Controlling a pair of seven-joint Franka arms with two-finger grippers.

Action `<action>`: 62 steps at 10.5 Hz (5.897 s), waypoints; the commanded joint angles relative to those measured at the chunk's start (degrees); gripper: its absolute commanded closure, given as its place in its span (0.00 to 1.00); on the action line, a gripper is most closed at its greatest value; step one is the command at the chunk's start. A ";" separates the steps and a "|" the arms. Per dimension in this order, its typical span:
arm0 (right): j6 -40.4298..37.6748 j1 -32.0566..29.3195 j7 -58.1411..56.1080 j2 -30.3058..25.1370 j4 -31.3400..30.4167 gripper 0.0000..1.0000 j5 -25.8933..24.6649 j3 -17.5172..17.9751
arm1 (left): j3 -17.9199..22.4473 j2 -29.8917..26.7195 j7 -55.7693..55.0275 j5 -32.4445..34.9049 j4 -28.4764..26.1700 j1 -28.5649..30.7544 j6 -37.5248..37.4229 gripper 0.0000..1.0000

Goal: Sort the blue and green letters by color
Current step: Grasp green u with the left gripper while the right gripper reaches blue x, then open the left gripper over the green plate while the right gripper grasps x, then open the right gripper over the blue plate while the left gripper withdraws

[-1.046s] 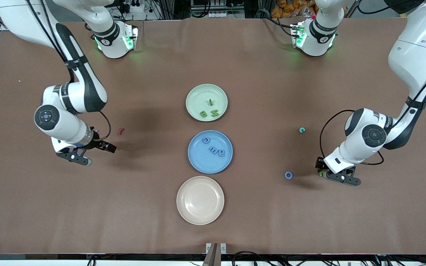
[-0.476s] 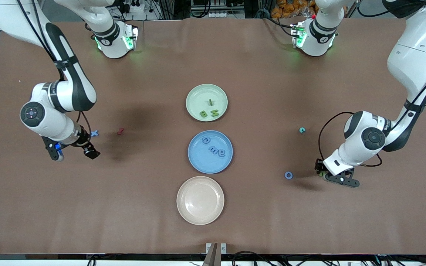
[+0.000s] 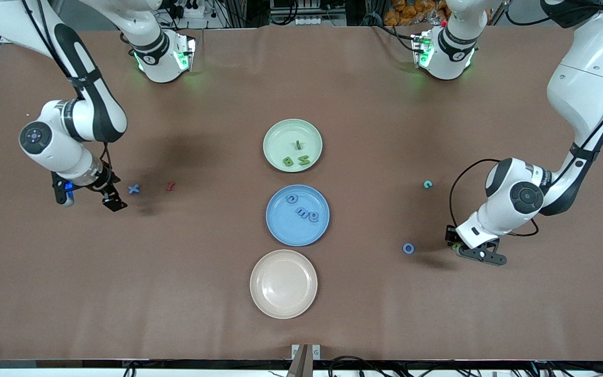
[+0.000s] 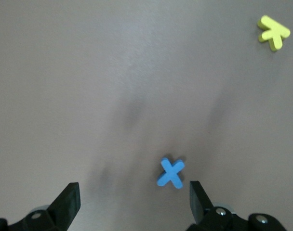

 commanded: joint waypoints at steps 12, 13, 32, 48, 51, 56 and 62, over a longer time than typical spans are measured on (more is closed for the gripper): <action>15.71 -1.62 1.45 4.19 -9.90 0.00 -1.01 0.75 | -7.65 -2.76 -14.41 -3.07 0.73 -7.07 -3.23 1.00; 15.79 -1.62 1.37 4.19 -9.72 0.01 -1.09 0.75 | -7.65 -3.29 -19.77 -3.07 0.73 -10.32 -4.37 1.00; 18.08 -2.06 -9.08 7.09 -6.73 0.92 -3.82 -1.45 | -8.18 -3.64 -71.95 -2.37 0.99 -47.01 -6.58 0.00; -14.09 30.43 -8.04 9.09 23.39 0.98 -3.38 -1.36 | -21.58 -19.55 -36.48 -3.86 1.96 0.05 -12.89 0.00; -14.09 38.88 -7.42 15.42 33.14 0.98 -3.38 -1.36 | -24.02 -24.37 -20.23 -15.51 5.45 6.79 -23.74 0.00; -13.12 44.78 -7.77 24.04 43.97 0.97 -3.82 -1.28 | -14.28 -27.89 -11.48 -23.72 16.80 2.41 -41.45 0.00; -9.51 46.11 -7.69 25.02 46.00 0.00 -2.85 -1.36 | 12.08 -36.25 -1.55 -34.01 16.81 -13.05 -46.29 0.00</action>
